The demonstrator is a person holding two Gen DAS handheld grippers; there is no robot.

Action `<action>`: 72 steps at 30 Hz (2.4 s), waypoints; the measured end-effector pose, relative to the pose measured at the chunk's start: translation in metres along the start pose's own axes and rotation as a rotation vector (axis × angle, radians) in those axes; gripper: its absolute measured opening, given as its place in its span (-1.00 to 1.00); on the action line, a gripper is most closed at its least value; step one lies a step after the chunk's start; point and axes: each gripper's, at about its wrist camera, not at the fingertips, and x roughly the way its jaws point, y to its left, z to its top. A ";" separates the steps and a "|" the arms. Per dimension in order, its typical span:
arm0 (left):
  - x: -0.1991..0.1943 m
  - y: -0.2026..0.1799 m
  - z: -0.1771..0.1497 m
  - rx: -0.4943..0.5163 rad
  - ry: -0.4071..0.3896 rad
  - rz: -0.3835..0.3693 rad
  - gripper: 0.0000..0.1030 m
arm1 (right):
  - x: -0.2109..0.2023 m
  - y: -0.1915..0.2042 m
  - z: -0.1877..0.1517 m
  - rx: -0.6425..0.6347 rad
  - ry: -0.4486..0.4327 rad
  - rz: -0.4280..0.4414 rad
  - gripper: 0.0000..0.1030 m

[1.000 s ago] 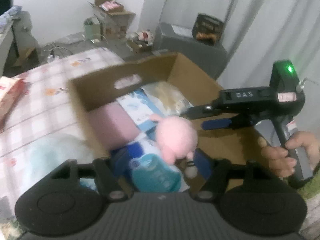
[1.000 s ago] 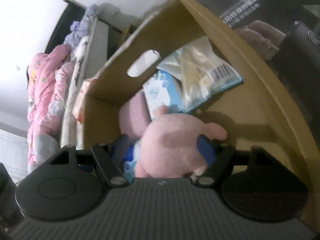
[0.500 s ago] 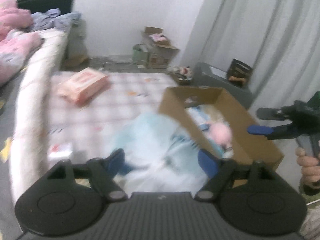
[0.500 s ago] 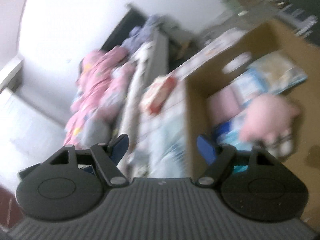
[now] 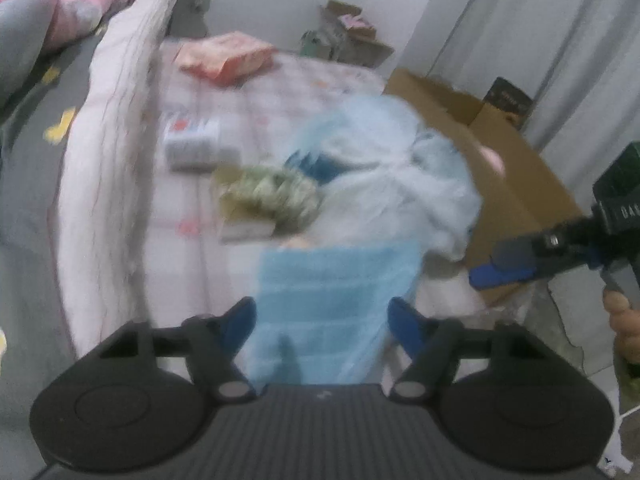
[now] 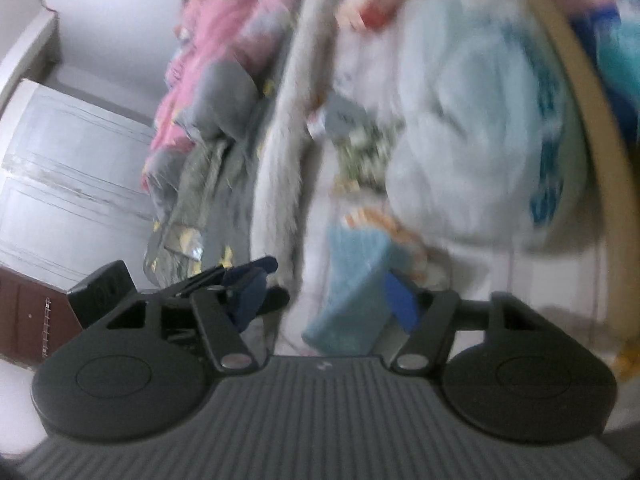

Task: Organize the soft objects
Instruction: 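Reach the right gripper down to the blue towel on the bed, then close the right gripper on the edge of the blue towel, then lift the blue towel off the bed with the right gripper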

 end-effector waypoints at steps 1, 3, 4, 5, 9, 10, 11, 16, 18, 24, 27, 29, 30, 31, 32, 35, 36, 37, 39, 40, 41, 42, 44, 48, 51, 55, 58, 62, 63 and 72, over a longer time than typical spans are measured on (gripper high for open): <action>0.002 0.004 -0.004 -0.011 0.008 -0.006 0.33 | 0.005 0.000 -0.008 0.012 0.010 0.000 0.10; 0.008 0.012 -0.010 -0.034 0.023 -0.022 0.33 | 0.016 -0.007 -0.018 0.047 0.028 -0.003 0.06; 0.010 0.016 -0.011 -0.045 0.031 -0.033 0.33 | 0.022 -0.010 -0.021 0.062 0.035 -0.005 0.04; 0.013 0.019 -0.012 -0.056 0.040 -0.051 0.33 | 0.029 -0.014 -0.022 0.080 0.040 -0.008 0.03; 0.026 0.028 -0.012 -0.082 0.092 -0.097 0.36 | 0.056 -0.027 -0.022 0.130 0.055 -0.020 0.01; 0.029 0.028 -0.011 -0.079 0.100 -0.102 0.38 | 0.061 -0.029 -0.021 0.136 0.057 -0.025 0.01; 0.031 0.029 -0.011 -0.074 0.105 -0.108 0.42 | 0.065 -0.030 -0.021 0.145 0.059 -0.027 0.01; 0.041 0.030 -0.008 -0.065 0.133 -0.124 0.43 | 0.081 -0.037 -0.019 0.181 0.075 -0.014 -0.02; 0.045 0.031 -0.007 -0.062 0.143 -0.129 0.43 | 0.083 -0.039 -0.017 0.192 0.074 -0.016 -0.02; 0.049 0.027 -0.009 -0.038 0.148 -0.149 0.44 | 0.090 -0.045 -0.014 0.238 0.081 -0.003 -0.02; 0.044 0.025 -0.007 0.007 0.114 -0.084 0.44 | 0.089 -0.047 -0.013 0.260 0.082 -0.007 0.00; 0.039 0.025 -0.007 0.027 0.096 -0.069 0.46 | 0.085 -0.045 -0.013 0.261 0.078 -0.010 0.01; 0.039 0.026 -0.007 0.038 0.091 -0.063 0.48 | 0.083 -0.044 -0.014 0.261 0.077 -0.010 0.01; 0.040 0.026 -0.007 0.052 0.089 -0.049 0.50 | 0.081 -0.043 -0.014 0.262 0.075 -0.010 0.01; 0.042 0.026 -0.007 0.061 0.095 -0.030 0.50 | 0.079 -0.041 -0.014 0.260 0.072 -0.007 0.01; 0.054 0.028 -0.007 0.061 0.129 -0.024 0.49 | 0.077 -0.038 -0.016 0.260 0.069 0.009 0.01; 0.059 0.030 -0.007 0.052 0.144 -0.033 0.48 | 0.078 -0.038 -0.017 0.263 0.069 0.012 0.01; 0.062 0.031 -0.007 0.046 0.146 -0.040 0.47 | 0.079 -0.038 -0.017 0.268 0.069 0.013 0.01; 0.064 0.030 -0.005 0.052 0.138 -0.067 0.45 | 0.081 -0.038 -0.017 0.279 0.070 0.017 0.01; 0.065 0.031 -0.004 0.038 0.142 -0.086 0.42 | 0.082 -0.039 -0.017 0.281 0.069 0.018 0.01; 0.065 0.033 -0.004 0.018 0.141 -0.102 0.42 | 0.082 -0.039 -0.017 0.283 0.068 0.017 0.01; 0.065 0.035 -0.003 0.002 0.138 -0.116 0.41 | 0.083 -0.039 -0.017 0.285 0.067 0.015 0.01; 0.062 0.039 -0.002 -0.034 0.137 -0.150 0.38 | 0.082 -0.040 -0.016 0.290 0.066 0.014 0.01; 0.052 0.034 -0.003 -0.037 0.120 -0.194 0.38 | 0.079 -0.041 -0.016 0.287 0.069 0.013 0.01; 0.044 0.025 -0.006 -0.016 0.111 -0.220 0.38 | 0.079 -0.041 -0.016 0.290 0.074 0.014 0.01; 0.039 0.006 -0.009 0.026 0.109 -0.251 0.39 | 0.083 -0.037 -0.014 0.282 0.084 0.018 0.05; 0.041 -0.006 -0.012 0.063 0.118 -0.254 0.39 | 0.085 -0.033 -0.013 0.267 0.093 0.013 0.11; 0.050 -0.013 -0.015 0.069 0.128 -0.242 0.39 | 0.089 -0.026 -0.012 0.236 0.103 0.005 0.23; 0.050 -0.015 -0.015 0.071 0.128 -0.243 0.39 | 0.090 -0.024 -0.012 0.228 0.105 0.005 0.25; 0.056 -0.022 -0.018 0.085 0.116 -0.237 0.39 | 0.102 -0.014 -0.010 0.182 0.115 -0.020 0.39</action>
